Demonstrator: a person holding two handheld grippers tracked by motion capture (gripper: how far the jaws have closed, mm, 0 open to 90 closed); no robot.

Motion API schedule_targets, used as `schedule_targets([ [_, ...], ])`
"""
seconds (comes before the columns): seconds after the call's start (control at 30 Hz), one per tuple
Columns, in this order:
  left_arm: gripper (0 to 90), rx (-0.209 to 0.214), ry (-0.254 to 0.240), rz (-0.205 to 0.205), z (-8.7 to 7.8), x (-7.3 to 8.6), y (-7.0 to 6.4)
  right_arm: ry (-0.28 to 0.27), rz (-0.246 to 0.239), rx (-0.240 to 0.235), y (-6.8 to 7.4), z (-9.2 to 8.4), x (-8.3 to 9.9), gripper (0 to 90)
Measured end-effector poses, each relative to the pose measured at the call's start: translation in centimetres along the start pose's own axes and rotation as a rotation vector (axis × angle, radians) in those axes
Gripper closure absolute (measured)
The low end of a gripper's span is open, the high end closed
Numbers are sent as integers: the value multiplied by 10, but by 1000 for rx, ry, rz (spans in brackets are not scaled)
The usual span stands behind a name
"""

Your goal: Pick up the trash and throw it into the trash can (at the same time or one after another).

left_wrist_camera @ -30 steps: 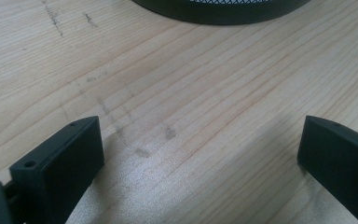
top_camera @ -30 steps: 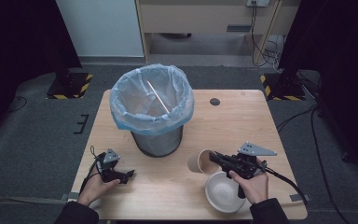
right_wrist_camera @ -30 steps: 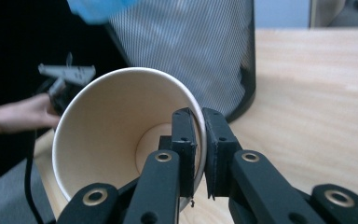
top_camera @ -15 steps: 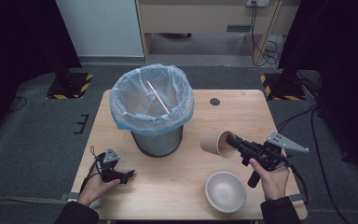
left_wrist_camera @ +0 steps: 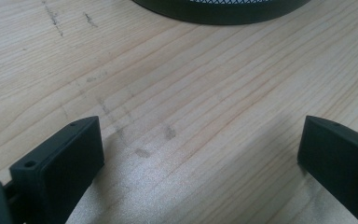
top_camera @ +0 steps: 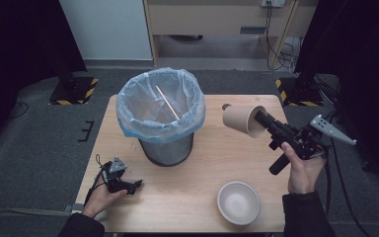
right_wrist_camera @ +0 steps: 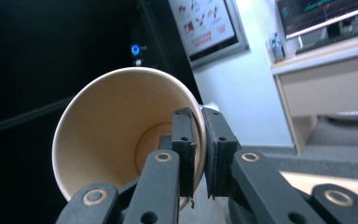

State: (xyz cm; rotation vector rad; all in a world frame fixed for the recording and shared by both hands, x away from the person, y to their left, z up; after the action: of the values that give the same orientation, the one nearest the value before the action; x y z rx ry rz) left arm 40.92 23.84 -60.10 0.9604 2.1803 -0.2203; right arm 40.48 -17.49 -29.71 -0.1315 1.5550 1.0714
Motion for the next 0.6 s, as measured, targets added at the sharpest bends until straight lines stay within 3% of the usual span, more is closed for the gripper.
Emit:
schedule_targets([
  [0.2, 0, 1, 0, 0, 0, 0, 0, -57, -12, -10, 11, 11, -28, 846],
  [0.6, 0, 1, 0, -1, 0, 0, 0, -106, -36, -7, 24, 33, -57, 846],
])
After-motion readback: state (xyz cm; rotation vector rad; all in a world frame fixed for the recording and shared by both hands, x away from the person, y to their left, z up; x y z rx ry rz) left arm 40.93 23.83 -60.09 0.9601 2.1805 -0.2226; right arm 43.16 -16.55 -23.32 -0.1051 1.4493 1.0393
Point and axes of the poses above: each handheld gripper's, and its own axes: z roughly forward along the jaws, x roughly out of its underside, y roughly to its left, the point moved 9 cm from there along z, roughly forward along the jaws, and after that the axes turned 11 degrees about z, right-handed, at the moved point
